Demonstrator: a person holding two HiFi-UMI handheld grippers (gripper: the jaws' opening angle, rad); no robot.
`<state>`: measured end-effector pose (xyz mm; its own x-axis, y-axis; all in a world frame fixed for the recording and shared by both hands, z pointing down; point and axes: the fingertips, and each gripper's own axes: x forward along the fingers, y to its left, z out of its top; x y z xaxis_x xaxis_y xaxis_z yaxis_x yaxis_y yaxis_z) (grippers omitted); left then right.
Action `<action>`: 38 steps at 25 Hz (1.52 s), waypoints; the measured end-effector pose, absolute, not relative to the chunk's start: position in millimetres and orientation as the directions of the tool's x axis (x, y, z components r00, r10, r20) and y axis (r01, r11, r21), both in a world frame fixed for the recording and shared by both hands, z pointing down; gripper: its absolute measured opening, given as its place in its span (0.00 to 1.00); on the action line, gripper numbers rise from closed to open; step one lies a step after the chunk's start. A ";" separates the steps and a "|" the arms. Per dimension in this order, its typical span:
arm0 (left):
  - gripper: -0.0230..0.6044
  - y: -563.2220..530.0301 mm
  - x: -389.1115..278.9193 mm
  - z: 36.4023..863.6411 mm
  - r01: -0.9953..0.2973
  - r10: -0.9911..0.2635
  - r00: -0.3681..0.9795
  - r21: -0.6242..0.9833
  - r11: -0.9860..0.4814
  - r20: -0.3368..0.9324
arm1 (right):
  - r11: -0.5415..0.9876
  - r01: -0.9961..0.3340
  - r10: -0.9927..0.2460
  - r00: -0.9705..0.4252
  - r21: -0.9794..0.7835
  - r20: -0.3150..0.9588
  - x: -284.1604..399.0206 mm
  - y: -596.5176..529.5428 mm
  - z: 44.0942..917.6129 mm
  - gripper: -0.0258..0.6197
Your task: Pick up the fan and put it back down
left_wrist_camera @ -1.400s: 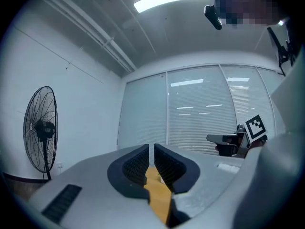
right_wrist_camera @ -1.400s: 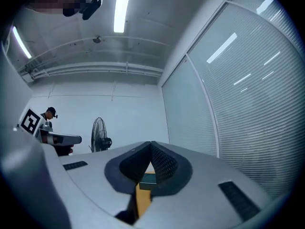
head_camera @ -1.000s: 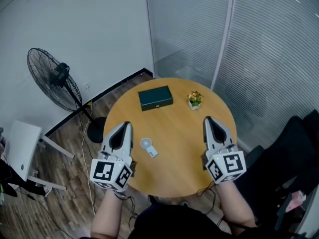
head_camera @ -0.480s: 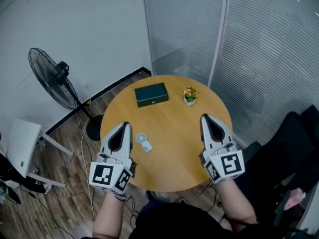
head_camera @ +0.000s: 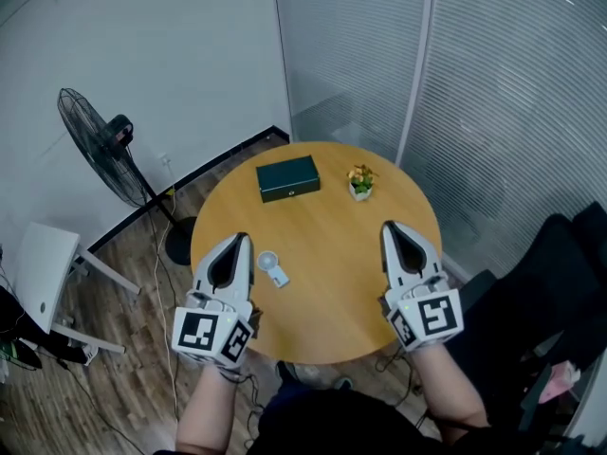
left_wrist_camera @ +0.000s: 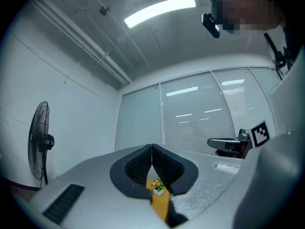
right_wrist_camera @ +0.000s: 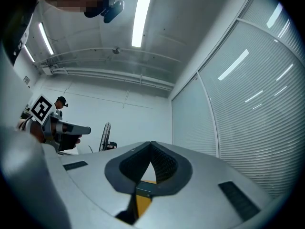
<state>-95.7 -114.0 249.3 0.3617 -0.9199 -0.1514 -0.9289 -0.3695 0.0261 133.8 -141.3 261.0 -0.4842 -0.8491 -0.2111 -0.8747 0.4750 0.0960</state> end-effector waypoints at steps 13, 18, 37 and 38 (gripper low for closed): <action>0.05 -113.7 -91.9 262.2 -0.936 -0.932 0.342 0.044 -0.349 -0.119 | 0.481 -0.874 -0.848 -0.485 0.074 -0.213 142.8 -142.2 268.4 0.05; 0.05 -113.4 -84.1 262.2 -0.936 -0.932 0.344 0.040 -0.350 -0.115 | 0.486 -0.872 -0.847 -0.487 0.061 -0.213 148.9 -141.9 271.0 0.05; 0.05 -139.8 -55.9 269.4 -0.925 -0.923 0.374 0.037 -0.378 -0.086 | 0.475 -0.879 -0.857 -0.473 0.043 -0.206 172.1 -161.5 277.1 0.05; 0.05 -141.8 -54.8 270.0 -0.924 -0.923 0.376 0.037 -0.380 -0.085 | 0.474 -0.880 -0.858 -0.471 0.042 -0.205 173.0 -163.2 278.0 0.05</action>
<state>-54.8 -141.8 270.0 0.3756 -0.9229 -0.0852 -0.9244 -0.3796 0.0371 173.0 -163.2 278.0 -0.4714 -0.8577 -0.2051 -0.8798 0.4735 0.0417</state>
